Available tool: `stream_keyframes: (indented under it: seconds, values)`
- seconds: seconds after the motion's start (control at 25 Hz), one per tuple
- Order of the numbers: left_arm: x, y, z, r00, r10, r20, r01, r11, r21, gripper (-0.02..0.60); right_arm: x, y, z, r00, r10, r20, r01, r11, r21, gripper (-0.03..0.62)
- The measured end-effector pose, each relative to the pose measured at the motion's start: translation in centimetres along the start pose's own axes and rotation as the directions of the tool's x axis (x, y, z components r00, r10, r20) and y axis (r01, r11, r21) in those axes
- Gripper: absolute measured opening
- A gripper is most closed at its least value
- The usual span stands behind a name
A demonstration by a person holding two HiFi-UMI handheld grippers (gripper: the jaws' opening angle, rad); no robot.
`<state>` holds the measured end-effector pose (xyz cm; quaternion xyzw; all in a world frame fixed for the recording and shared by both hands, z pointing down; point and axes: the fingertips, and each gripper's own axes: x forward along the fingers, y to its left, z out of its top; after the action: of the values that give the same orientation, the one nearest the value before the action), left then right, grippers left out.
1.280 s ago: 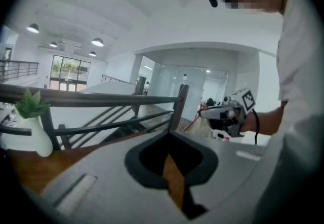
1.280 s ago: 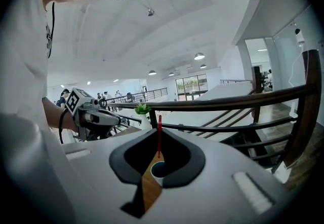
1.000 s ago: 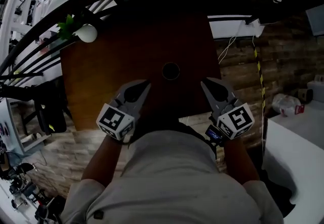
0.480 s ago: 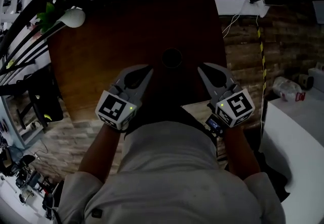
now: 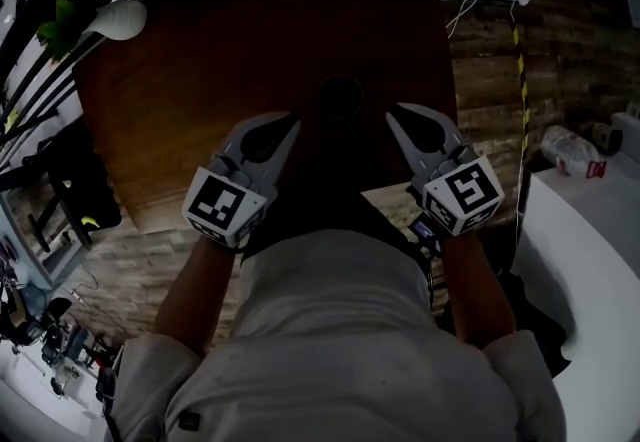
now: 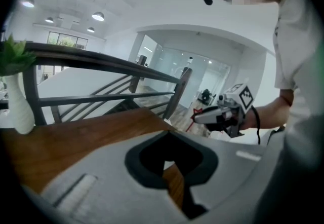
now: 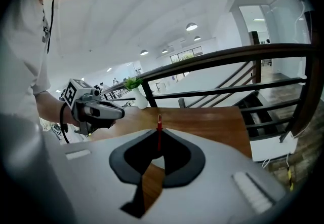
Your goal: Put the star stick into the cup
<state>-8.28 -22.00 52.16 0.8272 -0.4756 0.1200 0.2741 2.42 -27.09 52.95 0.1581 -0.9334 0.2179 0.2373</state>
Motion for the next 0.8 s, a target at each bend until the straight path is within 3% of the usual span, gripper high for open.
stream_keyframes:
  seconds: [0.48, 0.8]
  values:
    - [0.5, 1.3, -0.8, 1.000, 0.014, -0.006, -0.014, 0.999, -0.030, 0.003, 1.2, -0.8, -1.3, 1.000, -0.023, -0.019, 0.023, 0.999, 0.025, 0.028]
    - [0.4, 0.9, -1.0, 1.000, 0.009, -0.019, -0.010, 1.000, -0.028, 0.003, 0.9, -1.2, -1.3, 0.998, -0.054, -0.019, 0.054, 0.998, 0.026, 0.092]
